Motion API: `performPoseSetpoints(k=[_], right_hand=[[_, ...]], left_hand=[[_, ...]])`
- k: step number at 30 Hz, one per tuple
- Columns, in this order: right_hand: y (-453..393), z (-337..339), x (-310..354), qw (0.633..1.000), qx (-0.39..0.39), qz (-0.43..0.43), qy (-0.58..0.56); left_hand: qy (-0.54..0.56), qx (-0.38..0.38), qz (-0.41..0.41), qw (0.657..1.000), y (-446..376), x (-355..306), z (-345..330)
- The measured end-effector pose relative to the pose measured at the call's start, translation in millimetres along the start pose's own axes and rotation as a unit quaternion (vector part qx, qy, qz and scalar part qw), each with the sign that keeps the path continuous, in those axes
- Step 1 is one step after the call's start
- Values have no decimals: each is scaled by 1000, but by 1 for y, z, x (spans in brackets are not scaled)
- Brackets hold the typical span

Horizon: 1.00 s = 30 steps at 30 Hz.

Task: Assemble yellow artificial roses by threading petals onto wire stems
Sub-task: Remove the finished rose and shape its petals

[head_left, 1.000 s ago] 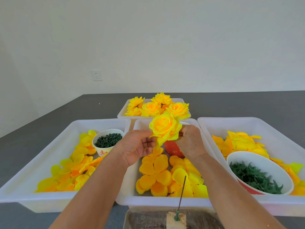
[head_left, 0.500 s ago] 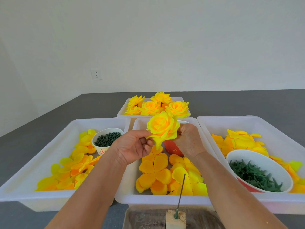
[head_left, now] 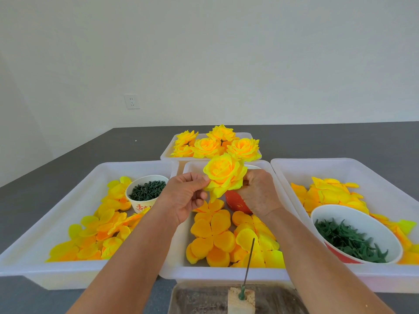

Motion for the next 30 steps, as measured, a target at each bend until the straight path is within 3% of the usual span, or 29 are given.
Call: performPoseSetpoints(k=[11, 18, 30], right_hand=[[-1, -1, -5, 999, 13, -17, 36], [0, -1, -3, 1000, 9, -14, 3], [0, 2, 1, 999, -2, -5, -35]], left_hand=[[-83, 53, -27, 995, 6, -3, -5], [-108, -38, -62, 992, 3, -4, -1], [-122, -71, -157, 977, 6, -6, -4]])
Point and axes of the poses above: each hand's wrist, its own y-axis away from the middle knuckle, its own z-axis out of the back of the hand, x = y × z, the point moved 2 cm from there along -y, towards the middle knuckle, and after that the axes turned 5 degrees about -y, right-handed, at the moved point
